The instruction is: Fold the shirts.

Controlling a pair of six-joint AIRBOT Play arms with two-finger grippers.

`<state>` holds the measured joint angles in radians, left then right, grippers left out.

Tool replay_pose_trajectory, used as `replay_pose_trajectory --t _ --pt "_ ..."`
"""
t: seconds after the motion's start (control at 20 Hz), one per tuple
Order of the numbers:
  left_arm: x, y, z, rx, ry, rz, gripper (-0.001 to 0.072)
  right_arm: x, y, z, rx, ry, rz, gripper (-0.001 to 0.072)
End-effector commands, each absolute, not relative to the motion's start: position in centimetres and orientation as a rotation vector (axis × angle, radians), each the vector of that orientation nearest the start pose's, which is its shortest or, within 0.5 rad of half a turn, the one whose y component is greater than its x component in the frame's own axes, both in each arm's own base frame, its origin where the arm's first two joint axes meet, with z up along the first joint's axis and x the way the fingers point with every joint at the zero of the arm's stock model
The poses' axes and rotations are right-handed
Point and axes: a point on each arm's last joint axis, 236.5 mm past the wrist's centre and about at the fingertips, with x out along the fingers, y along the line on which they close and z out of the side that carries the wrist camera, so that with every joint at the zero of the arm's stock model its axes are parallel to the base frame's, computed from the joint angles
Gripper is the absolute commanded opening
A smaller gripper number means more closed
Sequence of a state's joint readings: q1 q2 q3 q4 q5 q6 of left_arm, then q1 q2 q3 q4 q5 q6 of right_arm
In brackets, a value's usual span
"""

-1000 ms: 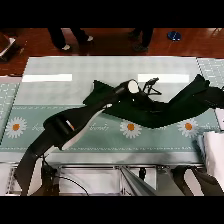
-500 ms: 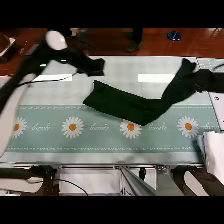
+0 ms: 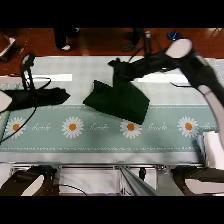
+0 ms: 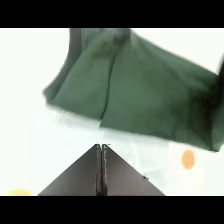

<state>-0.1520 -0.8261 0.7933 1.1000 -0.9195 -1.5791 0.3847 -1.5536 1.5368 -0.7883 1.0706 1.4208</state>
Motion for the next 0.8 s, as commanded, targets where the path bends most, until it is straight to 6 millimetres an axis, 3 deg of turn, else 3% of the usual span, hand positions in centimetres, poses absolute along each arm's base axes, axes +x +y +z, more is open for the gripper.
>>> replay_pose_trajectory --t 0.0,0.15,0.3,0.35,0.4,0.5,0.6,0.7,0.75 --pt "29.2 -12.9 4.2 -0.414 1.001 -0.314 0.0024 41.0 38.3 4.4 0.367 1.213 0.869 0.0029" --pt "29.5 -12.7 3.8 -0.423 0.989 -0.302 0.0024 41.0 40.5 1.4 0.369 1.274 0.871 0.0029" --pt "30.0 -12.7 3.6 -0.435 0.984 -0.296 0.0024 41.2 41.2 -0.8 0.388 1.308 0.845 0.0047" --pt "30.1 -12.7 3.4 -0.435 0.988 -0.294 0.0024 41.7 41.3 -1.3 0.399 1.299 0.833 0.0204" --pt "30.2 -12.7 3.1 -0.436 0.995 -0.291 0.0024 42.1 41.5 -1.3 0.402 1.279 0.834 0.0420" --pt "30.3 -12.7 2.4 -0.437 1.014 -0.285 0.0024 43.2 40.9 0.1 0.408 1.247 0.850 0.0414" --pt "30.3 -12.7 1.7 -0.439 1.039 -0.278 0.0024 43.8 38.7 2.9 0.406 1.266 0.886 0.0414" --pt "30.3 -12.7 1.0 -0.439 1.059 -0.273 0.0024 44.1 33.9 6.5 0.380 1.282 0.894 0.0413" --pt "30.4 -12.7 0.8 -0.440 1.065 -0.271 0.0024 44.4 30.5 8.5 0.361 1.271 0.864 0.0413"
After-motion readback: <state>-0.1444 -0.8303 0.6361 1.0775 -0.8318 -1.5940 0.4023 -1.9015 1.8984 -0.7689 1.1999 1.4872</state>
